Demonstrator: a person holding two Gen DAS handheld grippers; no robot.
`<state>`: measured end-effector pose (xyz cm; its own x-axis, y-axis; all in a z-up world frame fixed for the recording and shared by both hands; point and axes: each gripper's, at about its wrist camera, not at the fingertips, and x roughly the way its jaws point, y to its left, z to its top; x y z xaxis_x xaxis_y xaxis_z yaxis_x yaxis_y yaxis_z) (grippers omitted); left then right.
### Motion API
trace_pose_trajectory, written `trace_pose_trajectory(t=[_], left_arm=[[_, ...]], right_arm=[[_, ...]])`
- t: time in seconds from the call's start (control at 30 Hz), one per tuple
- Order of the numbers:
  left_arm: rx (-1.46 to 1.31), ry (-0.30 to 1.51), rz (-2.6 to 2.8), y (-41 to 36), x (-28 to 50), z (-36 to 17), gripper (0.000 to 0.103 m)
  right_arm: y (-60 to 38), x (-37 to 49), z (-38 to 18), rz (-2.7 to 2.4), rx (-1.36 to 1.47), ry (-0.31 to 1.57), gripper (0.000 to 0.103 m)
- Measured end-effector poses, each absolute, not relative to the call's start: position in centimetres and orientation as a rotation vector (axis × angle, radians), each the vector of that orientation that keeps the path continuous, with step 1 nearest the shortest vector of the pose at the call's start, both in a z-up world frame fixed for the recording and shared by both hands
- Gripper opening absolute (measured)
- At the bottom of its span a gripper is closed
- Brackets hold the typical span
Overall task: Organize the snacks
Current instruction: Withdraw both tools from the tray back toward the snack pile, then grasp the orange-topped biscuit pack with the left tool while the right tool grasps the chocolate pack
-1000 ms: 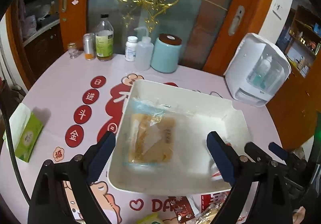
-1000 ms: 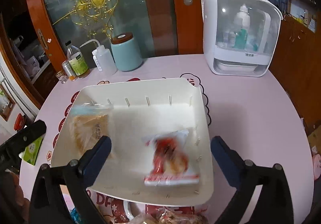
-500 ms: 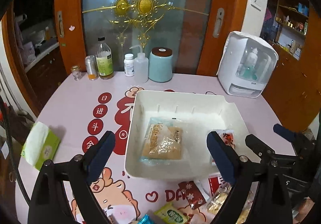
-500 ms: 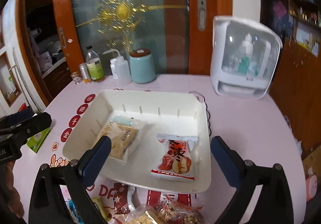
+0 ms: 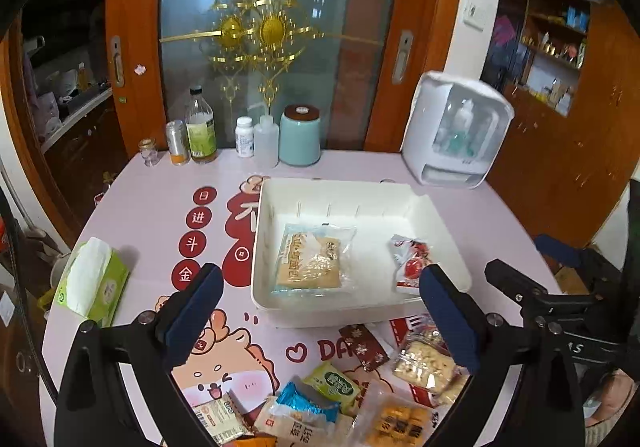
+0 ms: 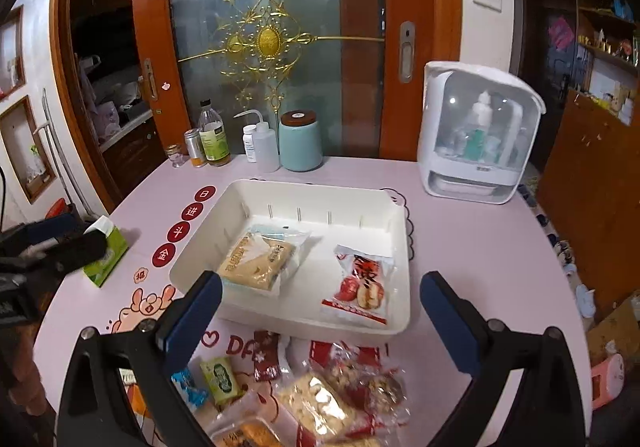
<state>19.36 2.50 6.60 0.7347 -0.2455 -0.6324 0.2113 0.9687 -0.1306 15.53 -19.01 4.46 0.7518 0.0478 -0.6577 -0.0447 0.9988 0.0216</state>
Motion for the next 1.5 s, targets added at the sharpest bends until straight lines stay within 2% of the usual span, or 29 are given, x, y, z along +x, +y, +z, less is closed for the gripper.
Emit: trace_pose_trajectory(t=[0.27, 0.6, 0.8, 1.03, 1.3, 1.37, 1.5], left_arm=[[-0.004, 0.642, -0.224, 5.0, 13.6, 8.6, 0.098], [0.039, 0.583, -0.204, 6.8, 6.8, 7.1, 0.098], [0.081, 0.603, -0.206, 6.5, 3.8, 3.5, 0.098], [0.077, 0.721, -0.179, 6.3, 2.6, -3.8, 0.098], [-0.035, 0.911, -0.115, 7.8, 3.9, -11.4, 0.098], [-0.041, 0.93, -0.094, 8.1, 4.1, -12.4, 0.098], [-0.045, 0.964, -0.067, 8.7, 4.7, -13.6, 0.098]], right_arm=[[-18.9, 10.7, 5.9, 0.032, -0.04, 0.651, 0.1], [-17.5, 4.7, 3.9, 0.14, -0.08, 0.657, 0.1], [-15.9, 0.4, 0.3, 0.22, -0.136, 0.679, 0.1], [-13.8, -3.7, -6.7, 0.339, -0.269, 0.761, 0.099], [-14.3, -3.6, -11.4, 0.46, -0.309, 0.862, 0.09], [-14.4, -3.0, -12.6, 0.485, -0.309, 0.9, 0.085], [-13.9, -2.1, -14.4, 0.532, -0.314, 0.941, 0.084]])
